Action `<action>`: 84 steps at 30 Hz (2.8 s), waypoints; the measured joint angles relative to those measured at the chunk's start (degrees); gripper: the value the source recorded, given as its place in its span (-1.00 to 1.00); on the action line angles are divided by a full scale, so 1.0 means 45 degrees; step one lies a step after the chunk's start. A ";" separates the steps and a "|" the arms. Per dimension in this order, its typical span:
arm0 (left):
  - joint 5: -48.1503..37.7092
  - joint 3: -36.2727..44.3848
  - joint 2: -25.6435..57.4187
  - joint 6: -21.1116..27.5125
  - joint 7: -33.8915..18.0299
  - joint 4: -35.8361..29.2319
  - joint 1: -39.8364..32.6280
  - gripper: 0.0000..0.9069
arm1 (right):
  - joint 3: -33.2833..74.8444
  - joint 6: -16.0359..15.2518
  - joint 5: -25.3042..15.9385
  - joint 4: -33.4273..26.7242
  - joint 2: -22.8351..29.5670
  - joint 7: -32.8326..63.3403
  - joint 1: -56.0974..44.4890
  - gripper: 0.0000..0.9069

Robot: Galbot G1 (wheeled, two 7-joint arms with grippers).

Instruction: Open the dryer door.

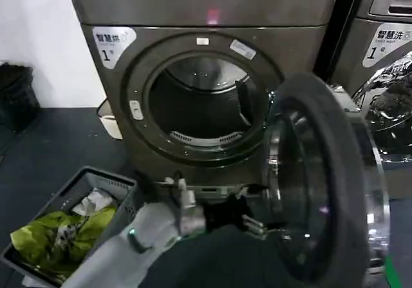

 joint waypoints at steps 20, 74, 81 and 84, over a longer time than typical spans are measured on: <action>0.1508 0.2921 -0.3177 -0.1630 -0.1959 0.2992 -0.2186 1.00 | 0.2430 -0.0482 0.1029 -0.0648 -0.0784 0.0172 -0.0396 1.00; 0.2694 0.3594 -0.6191 -0.5055 -0.4101 0.7704 -0.4170 1.00 | 0.3142 -0.0301 0.1064 -0.1179 -0.1229 0.0048 -0.0366 1.00; 0.2576 0.3662 -0.5988 -0.7052 -0.4262 0.7157 -0.3864 1.00 | 0.3134 -0.0146 0.1064 -0.1272 -0.1368 0.0085 -0.0380 1.00; 0.2459 0.3679 -0.5388 -0.7783 -0.4286 0.6967 -0.3768 1.00 | 0.3142 -0.0126 0.1064 -0.1262 -0.1394 0.0064 -0.0401 1.00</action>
